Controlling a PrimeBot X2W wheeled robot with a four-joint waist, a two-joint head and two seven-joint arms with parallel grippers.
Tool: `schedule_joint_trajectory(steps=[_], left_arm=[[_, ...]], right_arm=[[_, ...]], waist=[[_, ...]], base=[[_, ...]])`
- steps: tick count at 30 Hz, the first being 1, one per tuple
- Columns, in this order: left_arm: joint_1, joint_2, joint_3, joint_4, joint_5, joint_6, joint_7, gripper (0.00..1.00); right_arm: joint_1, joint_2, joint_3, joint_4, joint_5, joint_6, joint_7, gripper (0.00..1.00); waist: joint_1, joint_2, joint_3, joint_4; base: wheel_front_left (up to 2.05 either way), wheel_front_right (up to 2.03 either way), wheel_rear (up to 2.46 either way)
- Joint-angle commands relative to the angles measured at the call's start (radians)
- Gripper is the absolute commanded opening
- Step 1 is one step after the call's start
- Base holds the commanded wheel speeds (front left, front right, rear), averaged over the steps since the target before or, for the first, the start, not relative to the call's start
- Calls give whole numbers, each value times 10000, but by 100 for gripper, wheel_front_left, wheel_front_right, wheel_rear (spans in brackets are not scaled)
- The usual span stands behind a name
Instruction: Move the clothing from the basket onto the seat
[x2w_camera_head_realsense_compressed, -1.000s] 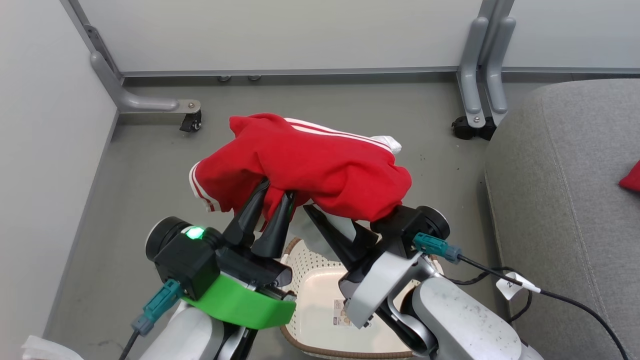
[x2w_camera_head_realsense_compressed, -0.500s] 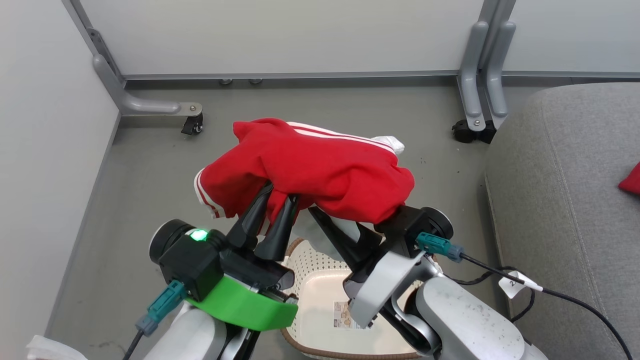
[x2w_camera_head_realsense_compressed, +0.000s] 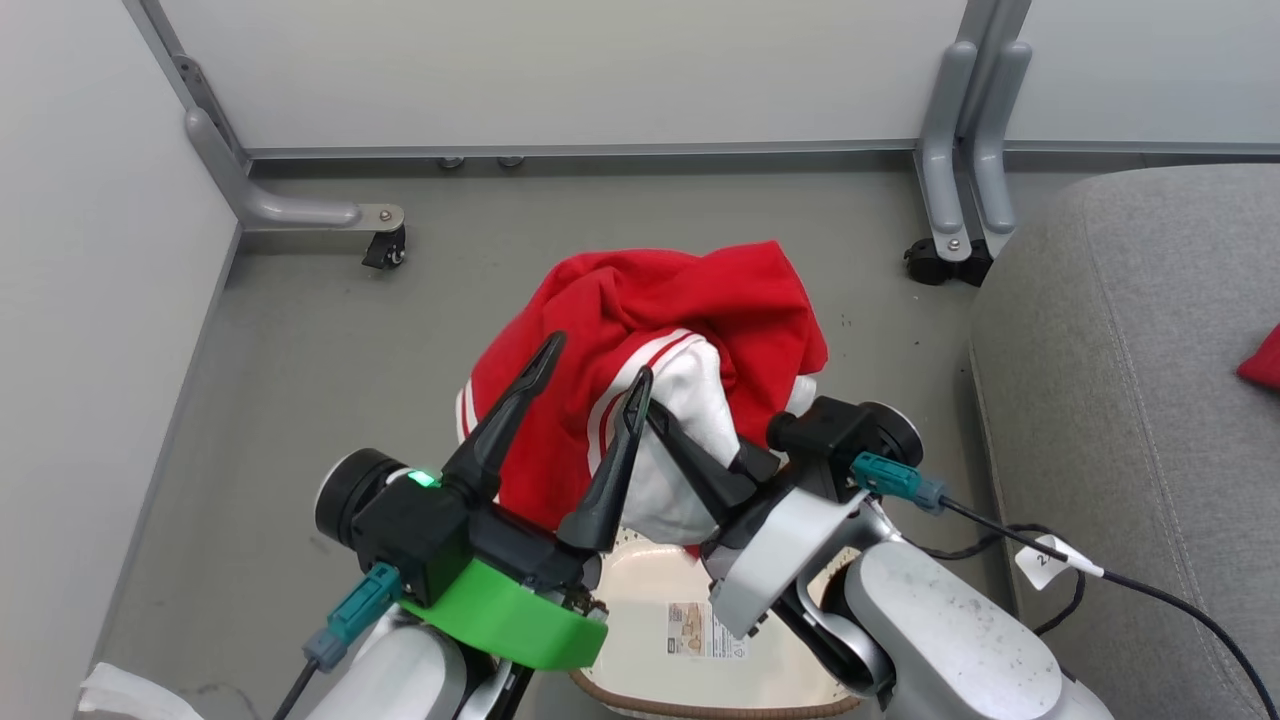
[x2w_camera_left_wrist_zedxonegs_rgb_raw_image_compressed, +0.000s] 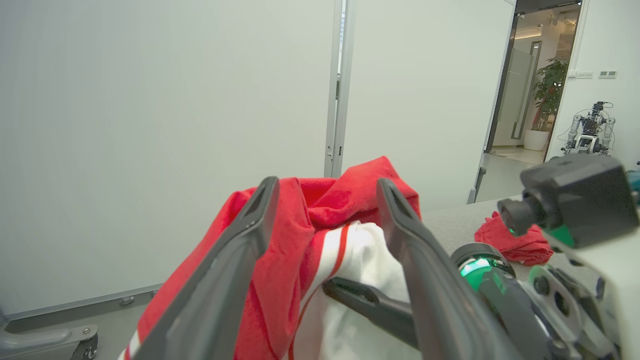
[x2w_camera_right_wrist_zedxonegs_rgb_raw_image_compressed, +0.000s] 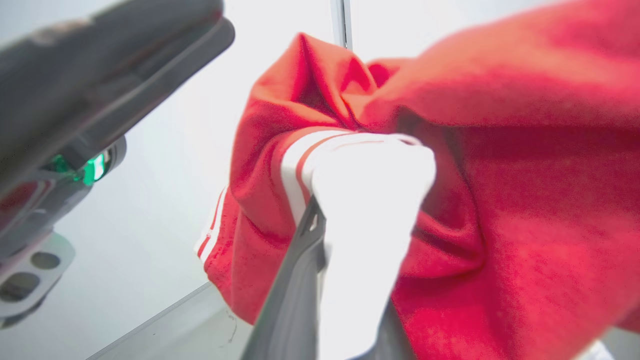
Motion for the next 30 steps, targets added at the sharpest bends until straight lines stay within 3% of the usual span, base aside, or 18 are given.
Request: schedule_joint_trajectory(steps=[1,16,21,30], left_arm=[[63,63,-28,18,88,-49,74,100],[434,538,-1167,345,471,-472,787,100],[565,653,-1546,491,567,-666,1008,100],[415,820,-1657,509,720,-639,966,100]], right_arm=[[-168,-70,-104,0,-46,-3,-86,0],[98,-430,-1440,41,-438,-3,-9,0],[95,-462,-1774,-49,-576,-3,8,0],[88,-339,-2212,-107,-745,-3,-113,0]], waist=[[0,0,6,-2],[0,0,151,-280],[0,0,328,-638],[0,0,775,-1595]], base=[[0,0,0],[0,0,0],[0,0,0],[0,0,0]])
